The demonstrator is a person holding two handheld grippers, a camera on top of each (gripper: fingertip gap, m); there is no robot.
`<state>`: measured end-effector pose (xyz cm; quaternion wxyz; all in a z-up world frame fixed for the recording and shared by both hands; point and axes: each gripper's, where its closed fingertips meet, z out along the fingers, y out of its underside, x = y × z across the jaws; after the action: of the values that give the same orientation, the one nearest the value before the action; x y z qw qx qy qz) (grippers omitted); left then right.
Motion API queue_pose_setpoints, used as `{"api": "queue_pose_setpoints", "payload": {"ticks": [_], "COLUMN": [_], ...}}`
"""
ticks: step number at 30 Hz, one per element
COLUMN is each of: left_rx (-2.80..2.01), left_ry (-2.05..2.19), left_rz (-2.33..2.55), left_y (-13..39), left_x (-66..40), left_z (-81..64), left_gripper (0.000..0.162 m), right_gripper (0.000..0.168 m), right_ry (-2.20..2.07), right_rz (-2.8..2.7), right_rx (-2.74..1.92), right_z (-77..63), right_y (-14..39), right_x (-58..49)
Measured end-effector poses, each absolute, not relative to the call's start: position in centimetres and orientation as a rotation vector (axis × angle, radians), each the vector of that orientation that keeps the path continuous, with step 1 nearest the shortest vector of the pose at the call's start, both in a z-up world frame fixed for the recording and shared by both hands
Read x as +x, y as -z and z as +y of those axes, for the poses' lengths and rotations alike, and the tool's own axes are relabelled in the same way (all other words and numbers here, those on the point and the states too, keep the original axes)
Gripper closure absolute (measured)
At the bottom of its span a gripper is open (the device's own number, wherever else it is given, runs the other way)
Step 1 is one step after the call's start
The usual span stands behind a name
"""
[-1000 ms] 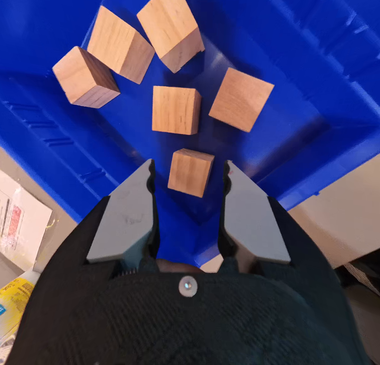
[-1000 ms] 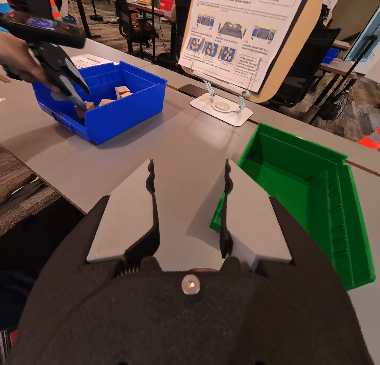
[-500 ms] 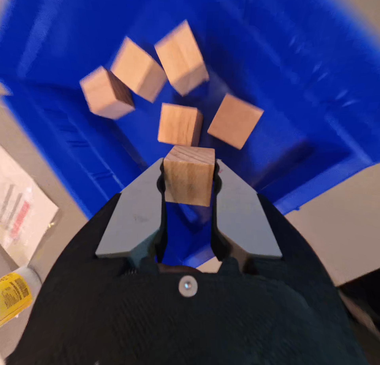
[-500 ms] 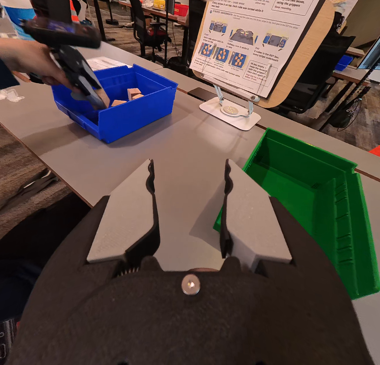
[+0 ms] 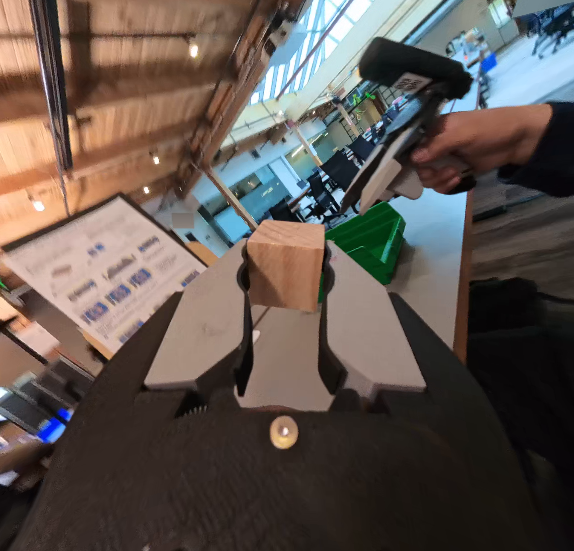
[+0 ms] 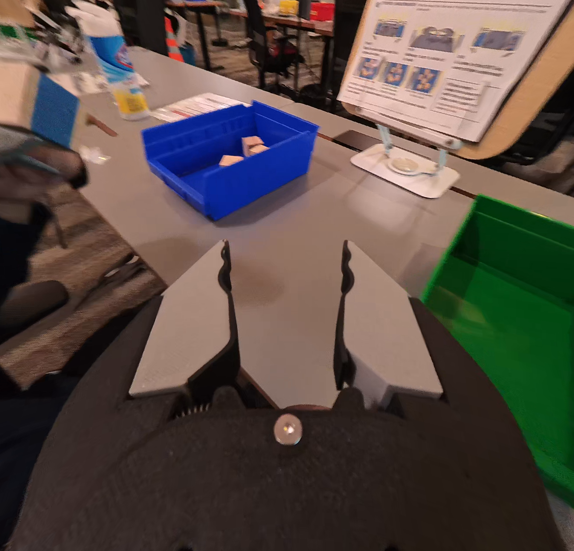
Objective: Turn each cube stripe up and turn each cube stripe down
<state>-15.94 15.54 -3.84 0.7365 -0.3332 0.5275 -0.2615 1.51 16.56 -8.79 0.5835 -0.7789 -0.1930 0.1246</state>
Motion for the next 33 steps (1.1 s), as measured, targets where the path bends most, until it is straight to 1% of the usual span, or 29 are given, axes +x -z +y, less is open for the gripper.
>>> {"api": "queue_pose_setpoints", "payload": {"ticks": [3, 5, 8, 11, 14, 15, 18, 19, 20, 23, 27, 30, 33], "left_rx": [-0.607, -0.488, -0.434, -0.422, -0.394, -0.385, -0.366, -0.368, -0.371, -0.418, -0.490, -0.553, -0.654], "left_ry": [0.447, 0.519, 0.597, 0.604, 0.575, 0.565, 0.566, 0.543, 0.526, 0.493, 0.453, 0.438, 0.351], "left_rz": [1.203, 1.223, 1.234, 1.238, 1.216, 1.218, 1.244, 1.245, 1.241, 1.263, 1.293, 1.288, 1.222], "left_y": [4.4, 4.6, 5.0, 5.4, 5.6, 5.9, 6.9, 7.2, 7.3, 8.2, 9.3, 8.8, 7.7], "left_x": [-14.6, -14.0, -13.4, -12.9, -12.3, -12.0, -11.2, -11.0, -10.9, -10.5, -10.4, -11.5, -13.3], "left_z": [13.6, 11.1, 9.4, 9.1, 9.0, 8.9, 8.5, 8.7, 9.0, 9.8, 10.9, 12.2, 15.2], "left_gripper": [0.118, 0.118, 0.118, 0.118, 0.118, 0.118, 0.118, 0.118, 0.118, 0.118, 0.116, 0.115, 0.122], "right_gripper": [0.097, 0.097, 0.096, 0.096, 0.093, 0.094, 0.099, 0.124, 0.126, 0.126, 0.126, 0.126, 0.125], "right_ry": [-0.558, -0.811, -1.121, -1.299, -1.400, -1.418, -1.396, -1.428, -1.407, -1.232, -0.892, -0.709, -0.629], "right_rz": [-0.516, -0.580, -0.652, -0.670, -0.691, -0.704, -0.723, -0.756, -0.746, -0.764, -0.772, -0.729, -0.601], "right_rx": [-1.765, -1.721, -1.663, -1.623, -1.645, -1.657, -1.688, -1.664, -1.668, -1.711, -1.736, -1.722, -1.734], "right_z": [15.6, 14.1, 12.0, 10.9, 10.3, 10.1, 10.4, 9.8, 10.0, 10.8, 12.3, 13.5, 15.5], "right_y": [8.2, 7.8, 7.1, 6.8, 7.5, 7.8, 8.9, 8.6, 8.6, 9.3, 9.7, 9.2, 8.6], "right_x": [-2.5, -5.8, -9.2, -11.0, -12.6, -13.1, -14.1, -14.4, -14.4, -13.9, -12.8, -10.7, -6.1]}}
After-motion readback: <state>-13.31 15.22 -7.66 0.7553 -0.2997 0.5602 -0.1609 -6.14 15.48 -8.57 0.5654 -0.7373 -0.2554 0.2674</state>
